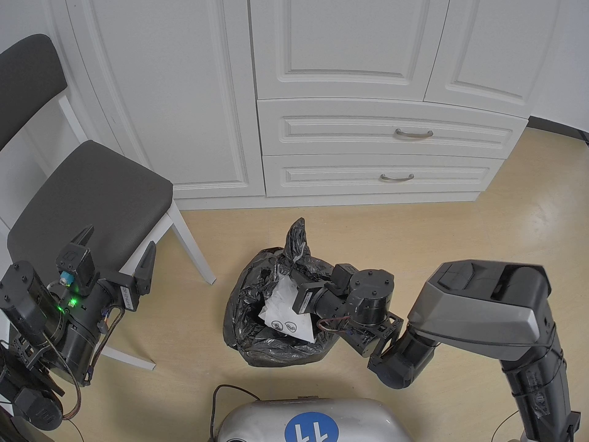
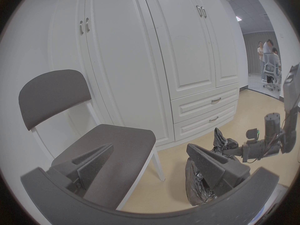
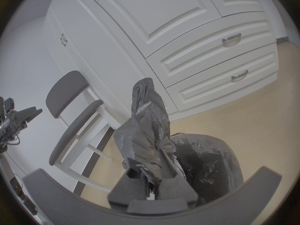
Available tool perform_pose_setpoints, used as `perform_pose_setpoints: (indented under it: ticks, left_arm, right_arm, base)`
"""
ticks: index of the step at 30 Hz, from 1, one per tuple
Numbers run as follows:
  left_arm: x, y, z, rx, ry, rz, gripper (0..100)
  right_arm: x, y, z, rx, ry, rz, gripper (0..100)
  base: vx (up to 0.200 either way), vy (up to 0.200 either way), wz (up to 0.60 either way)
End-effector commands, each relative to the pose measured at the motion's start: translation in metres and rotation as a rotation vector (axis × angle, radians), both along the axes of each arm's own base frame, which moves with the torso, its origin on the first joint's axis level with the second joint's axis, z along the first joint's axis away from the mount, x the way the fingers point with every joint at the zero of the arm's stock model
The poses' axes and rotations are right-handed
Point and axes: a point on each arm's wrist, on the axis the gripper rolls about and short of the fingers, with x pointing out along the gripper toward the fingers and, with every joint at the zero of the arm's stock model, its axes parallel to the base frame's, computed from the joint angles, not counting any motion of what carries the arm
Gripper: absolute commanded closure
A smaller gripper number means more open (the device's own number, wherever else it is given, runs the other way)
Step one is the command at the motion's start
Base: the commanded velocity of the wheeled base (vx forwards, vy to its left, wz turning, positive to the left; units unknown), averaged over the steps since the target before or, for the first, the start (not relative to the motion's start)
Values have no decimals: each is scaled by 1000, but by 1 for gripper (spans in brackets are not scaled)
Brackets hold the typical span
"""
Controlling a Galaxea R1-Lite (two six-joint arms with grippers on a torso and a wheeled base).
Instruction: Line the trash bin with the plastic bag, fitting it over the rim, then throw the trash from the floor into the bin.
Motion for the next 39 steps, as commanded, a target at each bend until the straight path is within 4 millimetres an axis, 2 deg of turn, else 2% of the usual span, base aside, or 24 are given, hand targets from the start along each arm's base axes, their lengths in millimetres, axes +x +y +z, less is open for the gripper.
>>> perform_pose_setpoints:
  ticks: [1, 7, 13, 18, 28, 37, 39]
  left_arm:
    - [0, 0, 1, -3, -7, 1, 0]
    - [1, 0, 2, -4, -8, 1, 0]
    - [0, 0, 2, -5, -10, 1, 0]
    - [0, 0, 2, -5, -11, 1, 0]
    - [0, 0, 2, -5, -11, 1, 0]
    - [-1, 0, 0, 3, -3, -3, 0]
    - [-1, 0, 0, 3, -3, -3, 0]
  right_arm:
    - [14, 2, -43, -9, 30, -24, 100]
    - [22, -3, -46, -6, 27, -44, 100]
    - [16, 0, -66, -40, 55, -33, 100]
    - [14, -1, -71, -57, 38, -29, 100]
    - [30, 1, -56, -48, -45, -90, 100]
    - [29, 16, -91, -148, -92, -107, 100]
    - [28, 16, -94, -150, -102, -106, 100]
  base:
    - [0, 0, 0]
    - [0, 0, 0]
    - [0, 0, 0]
    - [0, 0, 0]
    - [0, 0, 0]
    - [0, 0, 0]
    - [0, 0, 0]
